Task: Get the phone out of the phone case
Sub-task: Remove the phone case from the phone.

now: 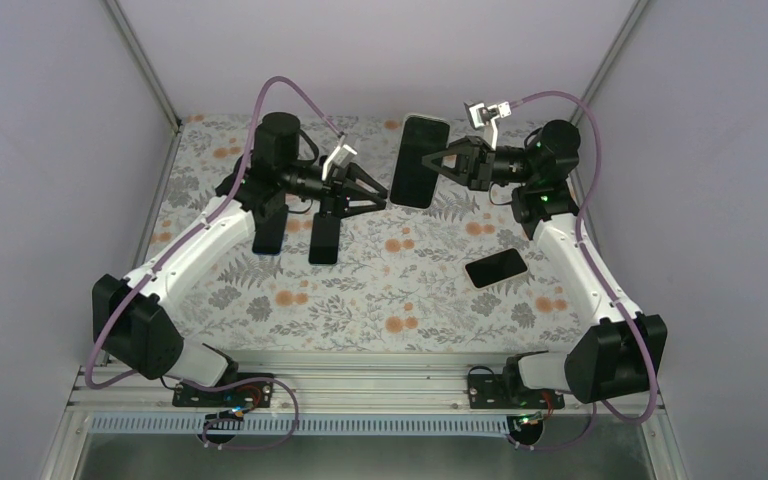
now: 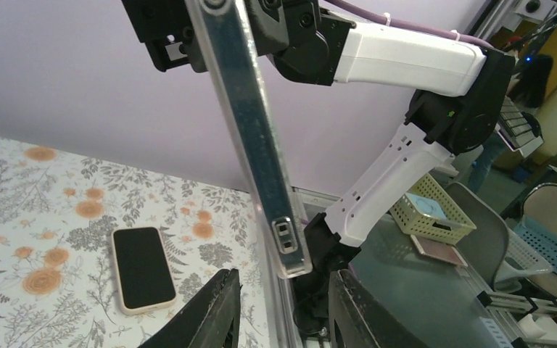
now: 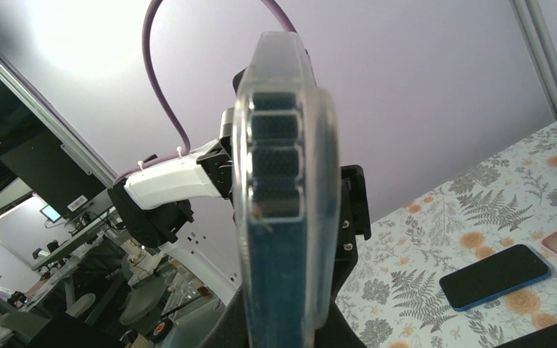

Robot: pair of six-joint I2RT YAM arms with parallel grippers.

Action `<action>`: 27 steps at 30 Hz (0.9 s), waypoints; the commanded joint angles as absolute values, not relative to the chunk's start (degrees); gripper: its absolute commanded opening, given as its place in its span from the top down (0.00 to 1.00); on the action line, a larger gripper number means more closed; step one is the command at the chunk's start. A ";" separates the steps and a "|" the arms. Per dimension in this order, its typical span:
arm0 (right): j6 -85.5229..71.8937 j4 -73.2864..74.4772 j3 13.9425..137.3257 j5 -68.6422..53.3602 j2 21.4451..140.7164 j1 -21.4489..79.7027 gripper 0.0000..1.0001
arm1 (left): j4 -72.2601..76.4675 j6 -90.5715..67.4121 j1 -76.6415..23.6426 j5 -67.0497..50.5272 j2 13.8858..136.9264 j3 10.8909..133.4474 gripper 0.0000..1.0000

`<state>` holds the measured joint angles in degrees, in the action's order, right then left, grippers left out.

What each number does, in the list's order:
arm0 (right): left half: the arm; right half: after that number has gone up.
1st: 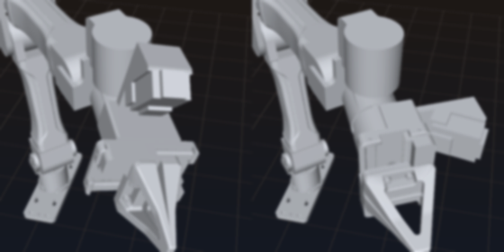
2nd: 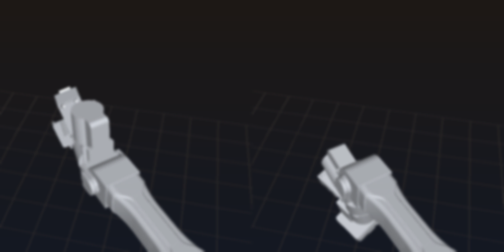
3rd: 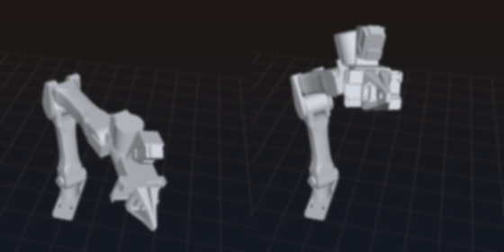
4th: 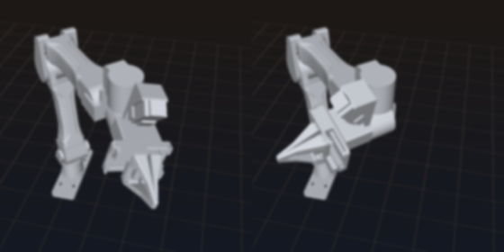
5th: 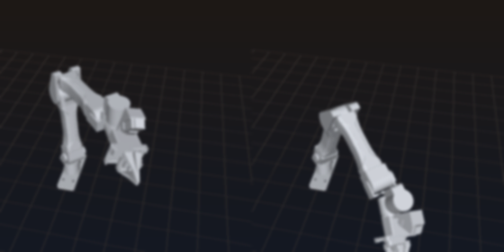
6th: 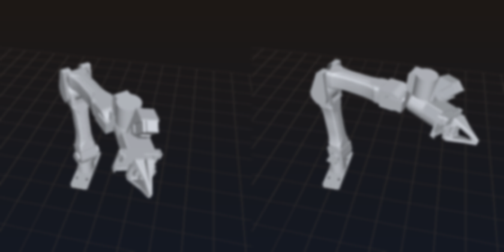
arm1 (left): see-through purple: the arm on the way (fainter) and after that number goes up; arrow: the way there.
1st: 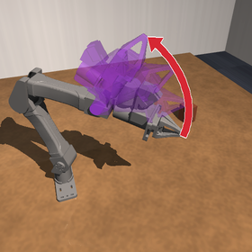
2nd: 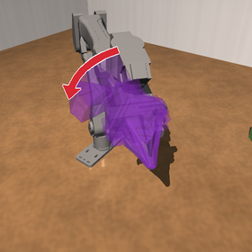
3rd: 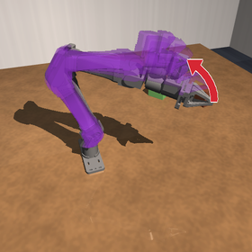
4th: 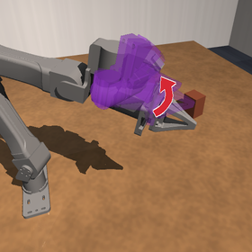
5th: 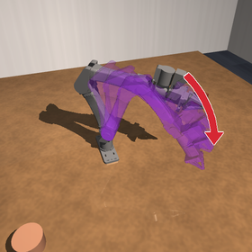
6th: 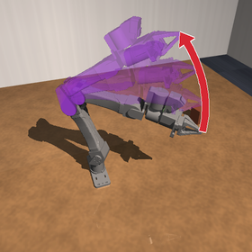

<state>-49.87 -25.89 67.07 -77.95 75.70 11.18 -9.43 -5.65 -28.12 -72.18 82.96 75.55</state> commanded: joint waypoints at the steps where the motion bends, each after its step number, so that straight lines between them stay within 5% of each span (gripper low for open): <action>1: -47.11 -24.60 69.32 -75.76 74.66 11.12 0.96 | -7.69 -5.45 -28.60 -74.38 81.41 74.83 0.69; 9: -47.02 -24.83 68.78 -76.00 74.51 11.15 0.96 | -8.44 -6.13 -29.09 -71.88 82.61 76.20 0.71; 19: -53.78 -33.53 66.66 -78.13 74.19 11.16 0.96 | -8.88 -7.35 -28.11 -64.82 83.28 75.63 0.90; 27: -57.25 -38.04 65.32 -79.26 73.83 11.37 0.96 | -8.50 -9.11 -27.38 -61.73 84.45 75.89 0.93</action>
<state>-52.60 -31.86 65.25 -76.99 75.70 10.79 -8.62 -8.40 -28.62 -68.05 82.98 75.20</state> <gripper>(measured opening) 0.076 0.084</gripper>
